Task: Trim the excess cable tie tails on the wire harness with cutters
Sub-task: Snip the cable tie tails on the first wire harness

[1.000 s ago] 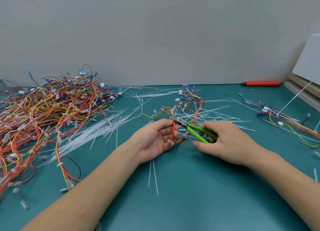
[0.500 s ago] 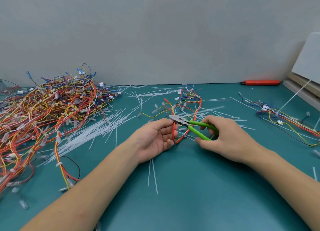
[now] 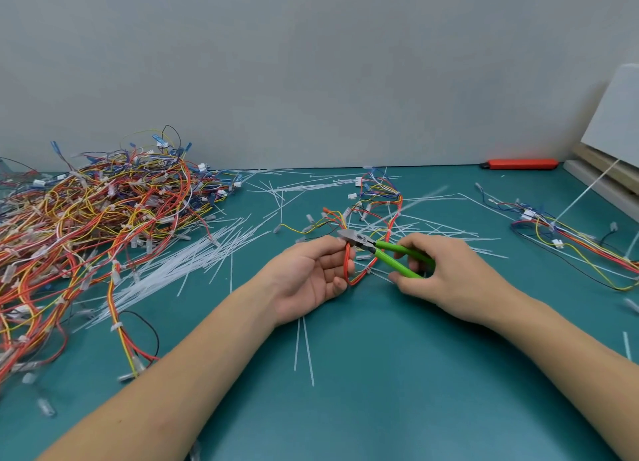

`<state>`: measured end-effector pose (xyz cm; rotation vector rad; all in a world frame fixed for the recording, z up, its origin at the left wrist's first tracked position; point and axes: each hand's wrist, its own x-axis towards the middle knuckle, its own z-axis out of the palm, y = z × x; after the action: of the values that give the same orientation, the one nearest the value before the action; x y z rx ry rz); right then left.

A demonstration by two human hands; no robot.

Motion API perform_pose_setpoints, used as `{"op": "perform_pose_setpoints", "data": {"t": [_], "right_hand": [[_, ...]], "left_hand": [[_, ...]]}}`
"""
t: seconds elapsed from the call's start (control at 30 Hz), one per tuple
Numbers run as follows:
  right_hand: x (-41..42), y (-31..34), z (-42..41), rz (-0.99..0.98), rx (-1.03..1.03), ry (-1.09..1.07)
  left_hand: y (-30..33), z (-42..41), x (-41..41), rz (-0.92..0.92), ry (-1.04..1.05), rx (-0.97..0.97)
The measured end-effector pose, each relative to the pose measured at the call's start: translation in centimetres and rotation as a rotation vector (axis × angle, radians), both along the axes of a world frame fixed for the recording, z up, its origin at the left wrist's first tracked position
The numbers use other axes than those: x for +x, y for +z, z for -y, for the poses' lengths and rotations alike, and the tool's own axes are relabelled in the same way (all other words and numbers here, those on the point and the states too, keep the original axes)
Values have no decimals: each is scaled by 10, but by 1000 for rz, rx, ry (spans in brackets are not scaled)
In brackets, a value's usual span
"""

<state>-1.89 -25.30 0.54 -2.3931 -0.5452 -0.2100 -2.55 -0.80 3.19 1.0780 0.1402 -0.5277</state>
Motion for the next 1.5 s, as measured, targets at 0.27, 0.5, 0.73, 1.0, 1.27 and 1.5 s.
{"op": "perform_pose_setpoints", "data": {"t": [0.27, 0.5, 0.73, 1.0, 1.27, 1.5], "right_hand": [[0, 1, 0, 23, 10, 23], [1, 1, 0, -25, -35, 7], [0, 0, 0, -26, 19, -5], [0, -1, -1, -18, 46, 8], [1, -2, -2, -2, 56, 11], [2, -4, -2, 9, 53, 34]], "left_hand": [[-1, -1, 0, 8, -4, 11], [-2, 0, 0, 19, -11, 41], [-3, -1, 1, 18, -14, 23], [-2, -1, 1, 15, -17, 13], [-2, -1, 0, 20, -18, 12], [-2, -1, 1, 14, -17, 6]]}}
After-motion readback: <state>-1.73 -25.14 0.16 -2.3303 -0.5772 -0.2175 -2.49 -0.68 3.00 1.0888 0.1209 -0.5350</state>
